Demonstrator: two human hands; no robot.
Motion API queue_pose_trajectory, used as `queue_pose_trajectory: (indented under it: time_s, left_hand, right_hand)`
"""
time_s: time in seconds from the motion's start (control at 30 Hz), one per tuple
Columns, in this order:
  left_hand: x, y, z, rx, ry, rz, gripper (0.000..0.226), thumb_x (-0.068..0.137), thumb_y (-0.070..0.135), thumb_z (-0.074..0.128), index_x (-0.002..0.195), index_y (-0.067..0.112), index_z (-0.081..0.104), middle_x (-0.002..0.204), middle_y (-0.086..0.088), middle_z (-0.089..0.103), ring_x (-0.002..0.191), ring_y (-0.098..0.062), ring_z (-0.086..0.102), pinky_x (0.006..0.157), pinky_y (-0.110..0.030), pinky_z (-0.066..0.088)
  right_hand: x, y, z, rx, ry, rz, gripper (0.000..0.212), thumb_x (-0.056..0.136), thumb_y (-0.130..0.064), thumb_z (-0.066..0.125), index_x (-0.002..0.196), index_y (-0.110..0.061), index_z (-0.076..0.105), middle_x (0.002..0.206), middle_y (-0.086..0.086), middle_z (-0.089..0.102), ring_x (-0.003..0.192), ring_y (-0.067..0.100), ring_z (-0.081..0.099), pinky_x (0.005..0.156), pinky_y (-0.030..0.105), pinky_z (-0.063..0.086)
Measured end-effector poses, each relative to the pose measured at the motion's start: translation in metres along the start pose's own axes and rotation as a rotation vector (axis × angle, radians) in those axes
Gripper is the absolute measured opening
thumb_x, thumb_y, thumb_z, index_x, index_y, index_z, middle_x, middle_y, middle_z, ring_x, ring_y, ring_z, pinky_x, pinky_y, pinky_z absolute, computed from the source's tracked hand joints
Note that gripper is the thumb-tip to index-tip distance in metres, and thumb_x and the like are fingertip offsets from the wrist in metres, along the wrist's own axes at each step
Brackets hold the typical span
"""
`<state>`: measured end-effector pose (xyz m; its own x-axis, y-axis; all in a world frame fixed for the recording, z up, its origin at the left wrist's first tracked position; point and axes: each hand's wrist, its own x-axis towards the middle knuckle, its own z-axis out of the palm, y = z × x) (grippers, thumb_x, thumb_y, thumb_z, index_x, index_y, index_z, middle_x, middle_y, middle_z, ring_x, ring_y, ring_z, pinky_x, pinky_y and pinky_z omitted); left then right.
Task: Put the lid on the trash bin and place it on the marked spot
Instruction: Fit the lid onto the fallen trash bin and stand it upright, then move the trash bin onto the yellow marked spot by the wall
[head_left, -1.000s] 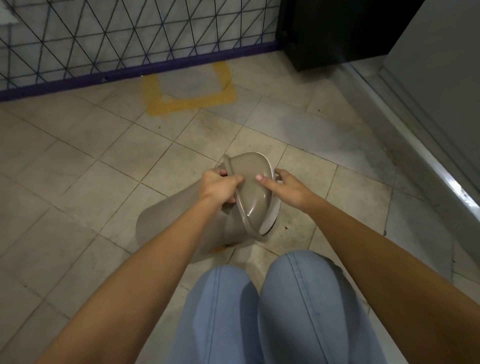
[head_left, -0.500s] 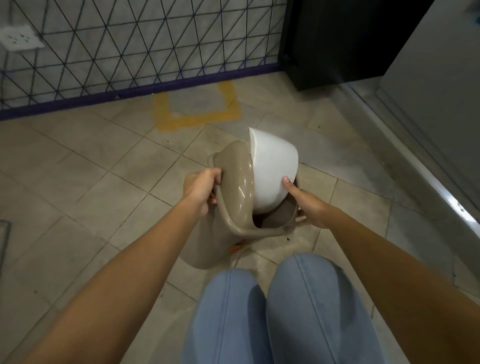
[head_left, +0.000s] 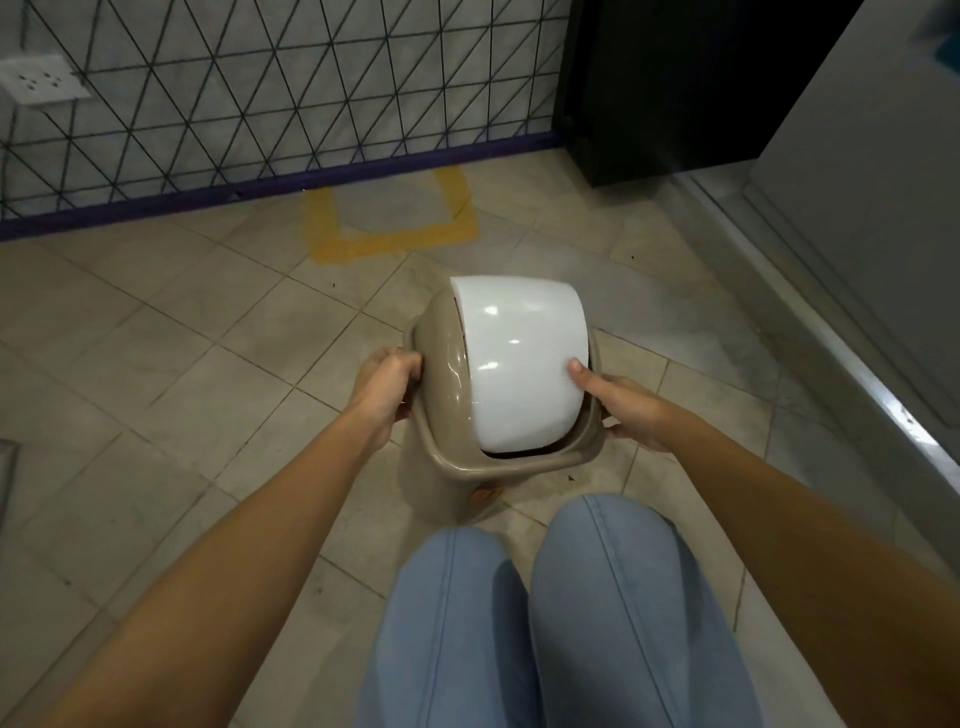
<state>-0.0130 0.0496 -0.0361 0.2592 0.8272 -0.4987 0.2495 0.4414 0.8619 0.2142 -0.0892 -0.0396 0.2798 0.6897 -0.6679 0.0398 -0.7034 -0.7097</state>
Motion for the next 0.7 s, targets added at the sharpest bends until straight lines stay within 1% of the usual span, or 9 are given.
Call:
queue_pose_trajectory:
  time_s: [0.07,0.17,0.3,0.43,0.47,0.53,0.57,0.63,0.7]
  left_hand:
    - [0.001,-0.002,-0.002,0.010,0.011,0.004,0.013,0.071,0.007,0.047,0.070,0.020,0.043,0.062,0.001,0.044,0.056,-0.015,0.041,0.052,-0.028,0.041]
    - [0.001,-0.005,-0.006,0.044,0.028,0.014,0.011,0.076,0.007,0.047,0.078,0.018,0.046,0.065,-0.001,0.049,0.058,-0.017,0.045,0.054,-0.029,0.042]
    - [-0.001,-0.014,-0.010,0.053,0.029,0.005,0.014,0.082,0.008,0.049,0.093,0.016,0.054,0.069,-0.001,0.056,0.058,-0.017,0.051,0.052,-0.027,0.043]
    - [-0.001,-0.021,-0.008,0.013,0.061,0.001,0.023,0.083,0.012,0.051,0.105,0.013,0.058,0.074,-0.003,0.059,0.061,-0.017,0.052,0.054,-0.027,0.044]
    - [-0.001,-0.023,-0.007,0.003,0.073,-0.001,0.025,0.083,0.012,0.051,0.106,0.013,0.058,0.074,-0.003,0.059,0.062,-0.018,0.052,0.054,-0.027,0.044]
    - [0.001,-0.025,-0.007,-0.013,0.088,-0.004,0.028,0.083,0.012,0.049,0.109,0.012,0.059,0.075,-0.004,0.059,0.063,-0.018,0.051,0.055,-0.028,0.043]
    - [0.001,-0.026,-0.007,-0.021,0.091,-0.007,0.029,0.083,0.013,0.049,0.110,0.012,0.059,0.075,-0.004,0.059,0.063,-0.018,0.050,0.055,-0.029,0.043]
    - [0.001,-0.028,-0.007,-0.030,0.093,-0.007,0.030,0.083,0.013,0.048,0.111,0.011,0.059,0.074,-0.003,0.058,0.062,-0.018,0.050,0.055,-0.029,0.043]
    - [0.000,-0.030,-0.007,-0.019,0.097,0.005,0.033,0.083,0.015,0.048,0.114,0.011,0.057,0.076,-0.003,0.059,0.064,-0.019,0.051,0.056,-0.030,0.043]
  right_hand:
    - [-0.003,-0.002,-0.001,-0.017,-0.002,-0.008,0.100,0.057,-0.076,0.050,0.133,-0.013,0.041,0.121,0.001,0.054,0.106,0.019,0.053,0.081,0.031,0.045]
    - [-0.009,-0.005,0.000,-0.044,0.000,-0.033,0.091,0.056,-0.073,0.054,0.124,-0.014,0.044,0.111,-0.001,0.056,0.093,0.011,0.057,0.065,0.023,0.047]
    - [-0.011,-0.005,0.000,-0.084,0.001,-0.057,0.098,0.051,-0.070,0.061,0.127,-0.011,0.040,0.099,-0.008,0.055,0.091,0.008,0.055,0.065,0.024,0.048]
    - [-0.011,-0.005,0.001,-0.121,0.006,-0.099,0.102,0.050,-0.069,0.063,0.131,-0.009,0.039,0.098,-0.010,0.056,0.089,0.006,0.055,0.065,0.023,0.048]
    - [-0.011,-0.005,0.002,-0.123,0.009,-0.107,0.104,0.051,-0.067,0.064,0.133,-0.009,0.037,0.100,-0.008,0.056,0.090,0.007,0.056,0.065,0.023,0.048]
    - [-0.011,-0.005,0.002,-0.132,0.018,-0.120,0.106,0.055,-0.059,0.071,0.139,-0.010,0.031,0.112,-0.002,0.054,0.096,0.014,0.056,0.065,0.022,0.049]
    - [-0.010,-0.003,0.002,-0.155,0.034,-0.139,0.107,0.057,-0.053,0.076,0.142,-0.011,0.027,0.120,0.002,0.051,0.101,0.017,0.055,0.067,0.023,0.051]
    - [-0.009,-0.001,0.002,-0.234,0.078,-0.203,0.115,0.054,-0.043,0.085,0.145,-0.015,0.021,0.134,0.007,0.044,0.115,0.024,0.051,0.083,0.032,0.053]
    - [-0.009,-0.001,0.003,-0.312,0.088,-0.254,0.126,0.045,-0.038,0.091,0.146,-0.021,0.018,0.142,0.007,0.037,0.126,0.027,0.044,0.101,0.044,0.046]
